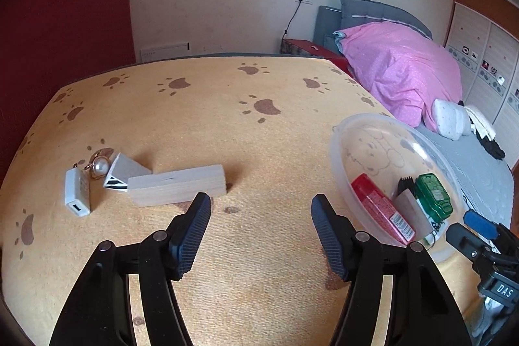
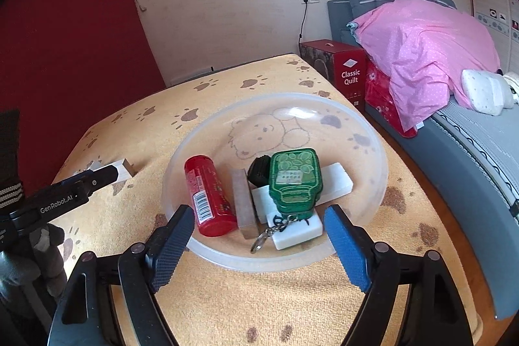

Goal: Organize rigid objects
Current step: 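Move the left gripper to the white charger and grasp it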

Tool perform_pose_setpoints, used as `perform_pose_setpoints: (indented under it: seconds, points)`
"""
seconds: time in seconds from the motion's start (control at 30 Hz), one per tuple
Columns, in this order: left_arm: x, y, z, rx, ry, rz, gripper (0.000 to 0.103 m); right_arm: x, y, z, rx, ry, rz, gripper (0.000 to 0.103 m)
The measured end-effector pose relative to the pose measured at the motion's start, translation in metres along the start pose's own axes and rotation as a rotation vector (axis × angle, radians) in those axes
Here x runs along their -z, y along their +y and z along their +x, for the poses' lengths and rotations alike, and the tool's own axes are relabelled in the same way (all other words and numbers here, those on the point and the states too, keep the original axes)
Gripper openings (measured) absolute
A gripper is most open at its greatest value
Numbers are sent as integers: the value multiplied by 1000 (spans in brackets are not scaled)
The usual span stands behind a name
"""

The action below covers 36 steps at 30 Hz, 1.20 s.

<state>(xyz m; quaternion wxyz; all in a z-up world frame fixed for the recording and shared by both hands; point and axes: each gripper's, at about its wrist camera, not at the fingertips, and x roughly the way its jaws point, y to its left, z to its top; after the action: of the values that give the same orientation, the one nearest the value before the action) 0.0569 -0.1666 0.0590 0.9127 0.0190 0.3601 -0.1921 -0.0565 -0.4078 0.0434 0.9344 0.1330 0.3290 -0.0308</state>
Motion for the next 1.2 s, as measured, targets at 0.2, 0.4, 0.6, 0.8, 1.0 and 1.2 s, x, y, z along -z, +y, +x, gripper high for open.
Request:
perform_pose_setpoints:
  seconds: [0.2, 0.4, 0.6, 0.8, 1.0, 1.2]
  points:
    - [3, 28, -1, -30, 3, -49, 66, -3, 21, 4, -25, 6, -26, 86]
    - [4, 52, -4, -56, -3, -88, 66, -5, 38, 8, -47, 16, -49, 87]
    - [7, 78, -3, -81, -1, -136, 66, -3, 55, 10, -66, 28, -75, 87]
    - [10, 110, -6, -117, -10, -191, 66, -1, 72, 13, -82, 43, -101, 87]
    - [12, 145, -9, -166, -18, -250, 66, 2, 92, 17, -102, 56, -133, 88]
    - [12, 171, -5, -201, -13, -285, 66, 6, 111, 22, -123, 71, -162, 88]
